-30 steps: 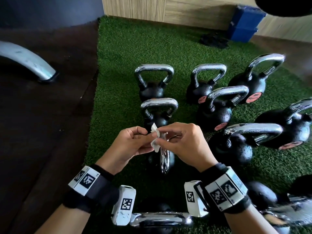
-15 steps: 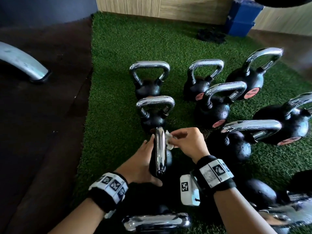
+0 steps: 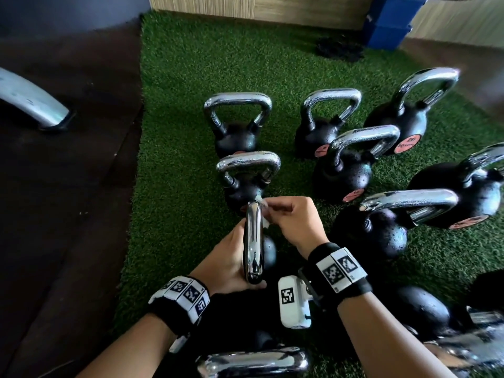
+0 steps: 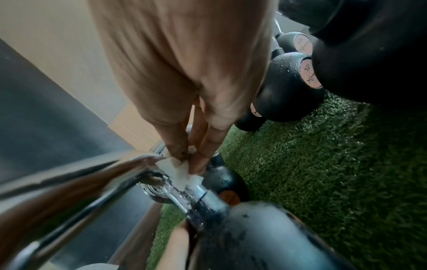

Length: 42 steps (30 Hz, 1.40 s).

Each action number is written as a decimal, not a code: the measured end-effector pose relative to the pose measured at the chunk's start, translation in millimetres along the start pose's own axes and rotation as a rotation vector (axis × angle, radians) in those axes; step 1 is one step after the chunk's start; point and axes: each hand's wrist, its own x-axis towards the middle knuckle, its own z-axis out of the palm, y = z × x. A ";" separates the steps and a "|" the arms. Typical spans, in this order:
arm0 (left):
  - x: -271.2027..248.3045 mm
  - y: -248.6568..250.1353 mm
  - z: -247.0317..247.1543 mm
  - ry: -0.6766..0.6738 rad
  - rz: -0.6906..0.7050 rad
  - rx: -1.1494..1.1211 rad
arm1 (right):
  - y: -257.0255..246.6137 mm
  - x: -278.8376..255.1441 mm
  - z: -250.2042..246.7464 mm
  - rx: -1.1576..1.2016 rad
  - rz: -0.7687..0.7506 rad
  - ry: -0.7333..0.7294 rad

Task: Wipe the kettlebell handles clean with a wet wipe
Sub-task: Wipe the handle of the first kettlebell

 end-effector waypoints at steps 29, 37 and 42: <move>20.3 -31.2 -16.7 -0.161 -0.176 -0.076 | -40.7 -23.5 -22.3 0.188 0.029 -0.461; 17.7 -22.4 -22.2 -0.209 -0.301 -0.154 | -36.8 -26.8 -15.8 -0.090 -0.039 -0.553; 17.8 -21.1 -21.9 -0.249 -0.323 -0.155 | -30.4 -29.4 -8.6 -0.325 -0.107 -0.514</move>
